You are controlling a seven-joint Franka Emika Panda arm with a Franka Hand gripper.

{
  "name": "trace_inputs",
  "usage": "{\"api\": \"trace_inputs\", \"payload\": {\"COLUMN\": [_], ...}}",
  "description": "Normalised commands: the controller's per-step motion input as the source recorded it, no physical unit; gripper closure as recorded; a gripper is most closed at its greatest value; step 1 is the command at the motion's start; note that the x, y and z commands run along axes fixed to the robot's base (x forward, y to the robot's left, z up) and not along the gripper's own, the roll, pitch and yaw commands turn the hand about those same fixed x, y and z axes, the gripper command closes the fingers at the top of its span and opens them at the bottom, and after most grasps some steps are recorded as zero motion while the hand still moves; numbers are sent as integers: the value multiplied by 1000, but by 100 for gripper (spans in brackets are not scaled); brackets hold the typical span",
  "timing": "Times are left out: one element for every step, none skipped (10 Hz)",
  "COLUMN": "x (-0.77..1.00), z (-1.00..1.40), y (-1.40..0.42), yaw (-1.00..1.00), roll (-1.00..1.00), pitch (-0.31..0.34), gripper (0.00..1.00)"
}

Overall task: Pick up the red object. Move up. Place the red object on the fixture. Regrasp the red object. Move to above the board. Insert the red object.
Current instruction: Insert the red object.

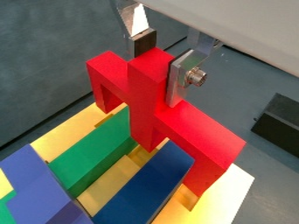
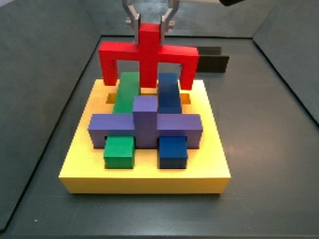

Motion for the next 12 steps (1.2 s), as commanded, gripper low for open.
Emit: {"api": "trace_inputs", "payload": {"x": [86,146,169,74,0,0,-123,-120,0,3,26,37], "z": [-31,-63,-114,-134,-186,-214,-77,0,0,46,0,23], "y": [34,0,0,0,0,0,0,0,-17,0,0,0], "yaw": [0,11,0,0,0,0,0,0,0,0,0,0], "roll": [-30,-20,-4,0,0,0,0,-34,0,-36,-17,-16], "pitch": [-3,-19,-19,-16,-26,-16,-11,-34,0,0,0,3], "gripper": [100,100,100,100,100,100,100,100,100,100,100,100]}}
